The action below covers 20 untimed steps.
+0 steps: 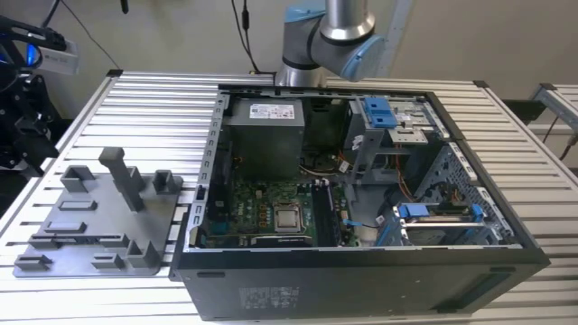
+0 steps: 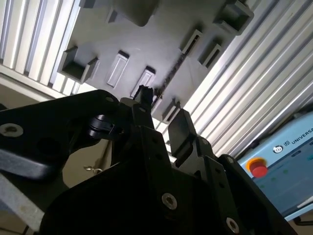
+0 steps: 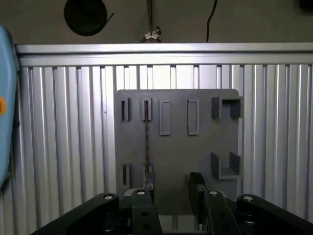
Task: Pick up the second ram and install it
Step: 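Pick up the second ram and move it above second insertion slot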
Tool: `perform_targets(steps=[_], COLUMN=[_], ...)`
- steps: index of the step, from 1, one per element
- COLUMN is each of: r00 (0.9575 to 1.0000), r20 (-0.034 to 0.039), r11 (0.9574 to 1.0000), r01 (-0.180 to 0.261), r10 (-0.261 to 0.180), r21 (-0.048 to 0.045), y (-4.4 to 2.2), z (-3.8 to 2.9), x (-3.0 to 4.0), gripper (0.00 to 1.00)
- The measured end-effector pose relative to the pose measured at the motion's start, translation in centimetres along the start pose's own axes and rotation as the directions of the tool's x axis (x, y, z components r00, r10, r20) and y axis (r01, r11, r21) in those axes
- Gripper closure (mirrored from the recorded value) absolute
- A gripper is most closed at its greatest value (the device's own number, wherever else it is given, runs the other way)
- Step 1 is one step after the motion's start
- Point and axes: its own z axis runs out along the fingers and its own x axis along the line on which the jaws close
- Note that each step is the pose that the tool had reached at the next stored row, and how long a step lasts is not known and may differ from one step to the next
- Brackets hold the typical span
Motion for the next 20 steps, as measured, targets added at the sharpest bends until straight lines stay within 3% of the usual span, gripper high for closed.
perform_targets(steps=[10,20], r00=[1.0000,1.0000], r20=[0.0001,0.0003], r11=[1.0000,1.0000], r01=[0.000,0.000], r10=[0.000,0.000], r21=[0.0016,0.0090], y=[0.13,0.38], z=[1.23,2.45], x=[0.05,0.10], gripper=[0.58,0.58])
